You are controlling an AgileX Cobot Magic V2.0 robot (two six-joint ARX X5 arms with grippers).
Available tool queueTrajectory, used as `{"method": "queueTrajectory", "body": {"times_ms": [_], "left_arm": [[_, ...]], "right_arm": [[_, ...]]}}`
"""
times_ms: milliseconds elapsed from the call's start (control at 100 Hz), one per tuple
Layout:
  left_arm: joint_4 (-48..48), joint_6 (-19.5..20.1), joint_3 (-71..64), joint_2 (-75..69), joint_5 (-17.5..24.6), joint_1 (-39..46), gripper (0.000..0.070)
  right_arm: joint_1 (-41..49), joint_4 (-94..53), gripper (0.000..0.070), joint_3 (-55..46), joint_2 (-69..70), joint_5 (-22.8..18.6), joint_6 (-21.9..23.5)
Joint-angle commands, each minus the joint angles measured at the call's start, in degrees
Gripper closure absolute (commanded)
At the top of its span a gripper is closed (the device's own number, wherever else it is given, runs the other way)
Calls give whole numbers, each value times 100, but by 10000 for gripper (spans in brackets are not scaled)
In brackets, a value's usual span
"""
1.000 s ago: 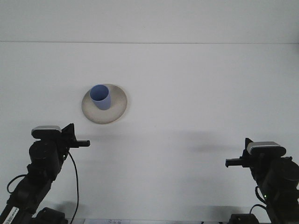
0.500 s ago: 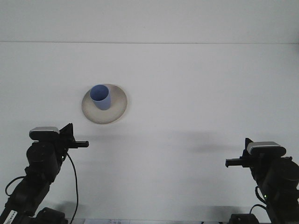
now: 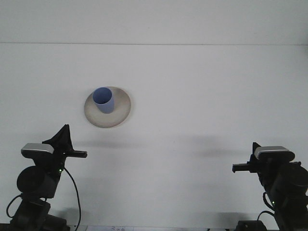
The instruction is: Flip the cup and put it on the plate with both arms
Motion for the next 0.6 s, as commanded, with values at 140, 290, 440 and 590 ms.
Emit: {"method": "queueTrajectory", "body": {"times_ms": [140,290,440,590], "left_arm": [[658,46,-1329,-767,389,345,688],[503,-74,-1943,-1550,389,527,688],[170,-164,-2297,-2365,402,656,688],[-48,-160,-2500,-2728,463,765,688]], "right_arm": [[9,59,700,63,28,0,35],[9,59,700,63,28,0,35],[9,59,700,63,28,0,35],[9,59,700,63,28,0,35]]}}
